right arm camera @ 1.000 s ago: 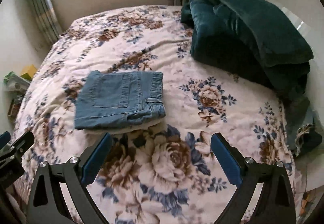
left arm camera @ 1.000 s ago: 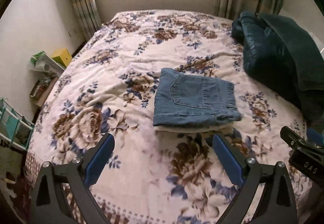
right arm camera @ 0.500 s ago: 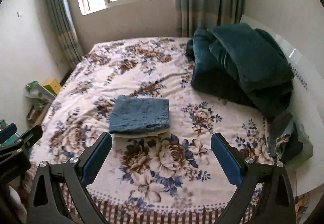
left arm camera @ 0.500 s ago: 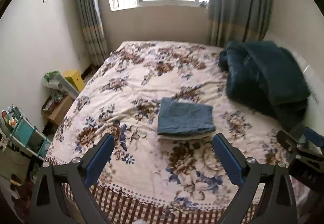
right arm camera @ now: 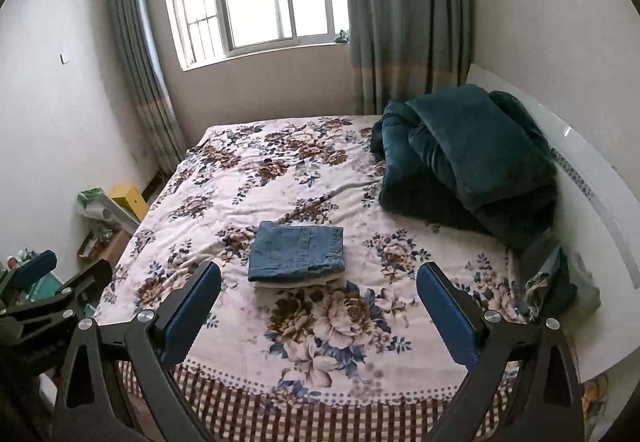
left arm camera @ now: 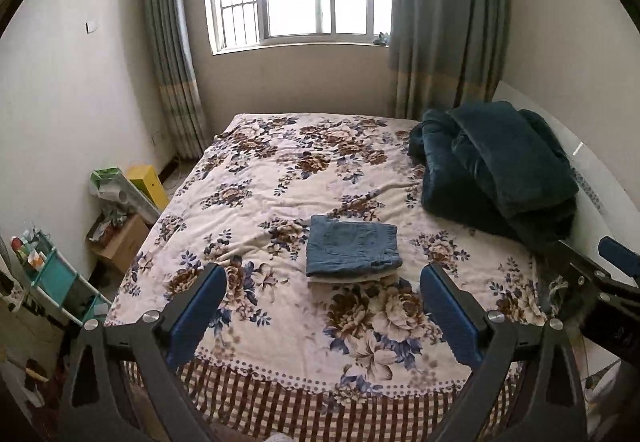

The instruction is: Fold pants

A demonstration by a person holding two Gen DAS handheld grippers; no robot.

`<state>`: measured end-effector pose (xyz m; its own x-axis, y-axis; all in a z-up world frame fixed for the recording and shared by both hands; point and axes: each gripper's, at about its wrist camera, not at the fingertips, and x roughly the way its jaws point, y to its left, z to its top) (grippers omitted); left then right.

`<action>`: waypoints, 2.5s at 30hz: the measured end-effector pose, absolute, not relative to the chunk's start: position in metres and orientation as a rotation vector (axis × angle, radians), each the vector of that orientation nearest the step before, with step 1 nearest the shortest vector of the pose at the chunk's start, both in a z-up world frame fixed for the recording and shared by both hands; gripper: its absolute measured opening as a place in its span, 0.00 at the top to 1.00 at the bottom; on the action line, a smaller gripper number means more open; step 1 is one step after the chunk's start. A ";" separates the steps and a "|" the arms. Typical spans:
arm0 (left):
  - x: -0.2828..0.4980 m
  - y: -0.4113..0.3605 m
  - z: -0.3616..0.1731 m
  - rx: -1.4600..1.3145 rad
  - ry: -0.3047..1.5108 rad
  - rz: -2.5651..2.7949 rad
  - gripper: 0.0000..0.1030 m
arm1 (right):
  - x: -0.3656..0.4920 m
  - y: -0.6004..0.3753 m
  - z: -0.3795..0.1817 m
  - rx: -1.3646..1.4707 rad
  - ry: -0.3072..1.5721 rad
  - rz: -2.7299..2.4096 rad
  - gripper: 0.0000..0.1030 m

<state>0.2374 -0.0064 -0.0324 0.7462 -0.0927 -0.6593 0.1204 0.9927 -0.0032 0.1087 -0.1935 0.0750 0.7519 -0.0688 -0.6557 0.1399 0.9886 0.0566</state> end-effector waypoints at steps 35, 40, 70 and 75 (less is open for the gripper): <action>0.312 -0.019 -0.097 0.081 0.817 -0.059 0.00 | 0.213 -0.197 -0.003 0.060 0.807 -0.207 0.01; 0.314 -0.019 -0.103 0.080 0.834 -0.062 0.00 | 0.218 -0.198 -0.018 0.061 0.836 -0.206 0.01; 0.319 -0.014 -0.107 0.073 0.825 -0.040 0.00 | 0.225 -0.189 -0.032 0.056 0.835 -0.170 0.00; 0.319 -0.014 -0.107 0.064 0.827 -0.041 0.00 | 0.224 -0.192 -0.028 0.064 0.838 -0.174 0.00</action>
<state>0.3192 -0.0141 -0.1068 0.6765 -0.0117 -0.7364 0.0615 0.9973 0.0406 0.2243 -0.1925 -0.0282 0.6559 -0.1280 -0.7439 0.1787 0.9838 -0.0118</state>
